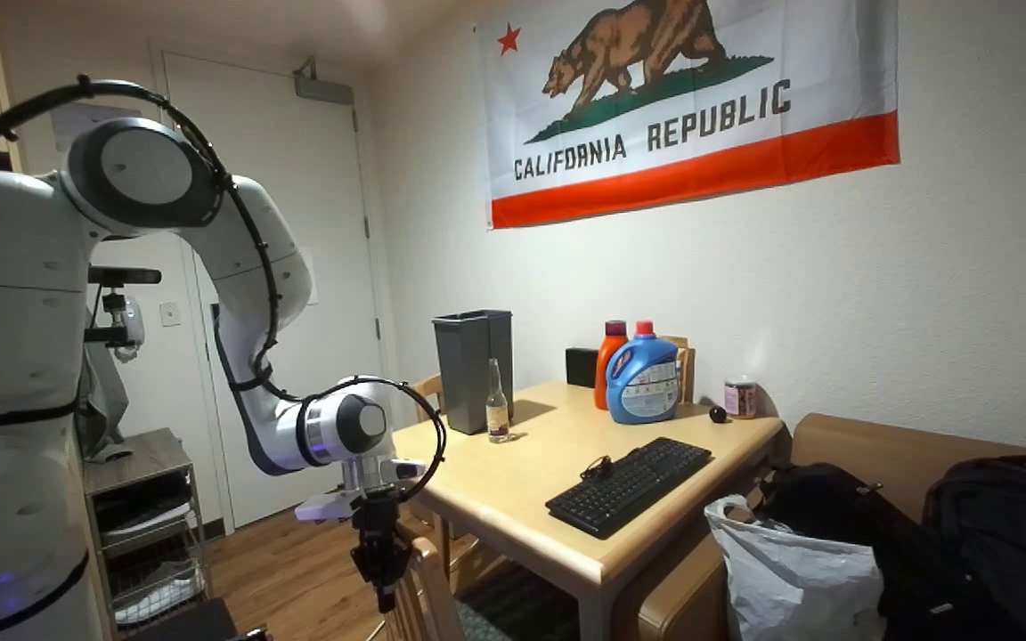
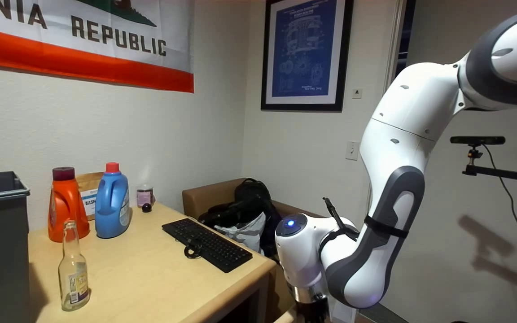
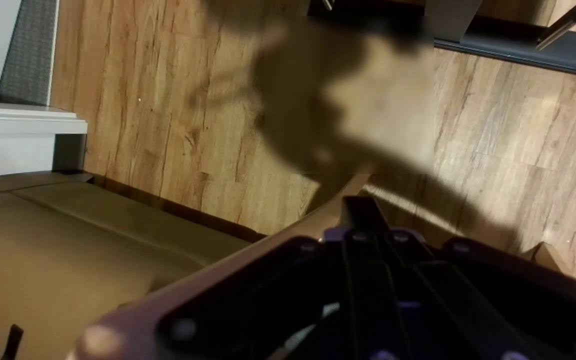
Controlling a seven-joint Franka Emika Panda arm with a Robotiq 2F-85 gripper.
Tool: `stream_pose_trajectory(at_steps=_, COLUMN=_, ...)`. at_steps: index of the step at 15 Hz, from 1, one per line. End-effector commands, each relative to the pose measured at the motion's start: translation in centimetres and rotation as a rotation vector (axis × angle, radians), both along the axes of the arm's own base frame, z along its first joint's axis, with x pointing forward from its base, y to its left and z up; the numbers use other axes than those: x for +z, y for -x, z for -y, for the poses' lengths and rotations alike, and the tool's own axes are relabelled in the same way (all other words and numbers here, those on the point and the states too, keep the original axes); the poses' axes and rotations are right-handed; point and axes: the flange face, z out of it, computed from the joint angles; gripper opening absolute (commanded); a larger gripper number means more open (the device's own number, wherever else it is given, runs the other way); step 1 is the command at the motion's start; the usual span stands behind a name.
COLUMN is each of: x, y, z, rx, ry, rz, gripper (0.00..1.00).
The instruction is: Push the chair under the table
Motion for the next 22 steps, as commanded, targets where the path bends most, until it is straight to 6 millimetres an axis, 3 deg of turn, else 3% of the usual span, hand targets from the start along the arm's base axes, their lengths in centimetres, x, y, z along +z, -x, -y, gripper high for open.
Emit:
stream_pose_trajectory(at_steps=1, x=0.5, y=-3.6, z=-0.2, rx=0.020, ry=0.009, rz=0.008, gripper=0.00)
stream_pose_trajectory(at_steps=11, x=-0.3, y=-5.7, z=-0.3, rx=-0.030, ry=0.045, rz=-0.086, gripper=0.00)
stream_pose_trajectory(at_steps=17, x=1.1, y=-8.0, z=-0.3, rx=-0.064, ry=0.052, rz=-0.164, gripper=0.00)
stream_pose_trajectory(at_steps=22, x=-0.1, y=-9.2, z=0.0, rx=-0.043, ry=0.071, rz=-0.152, gripper=0.00)
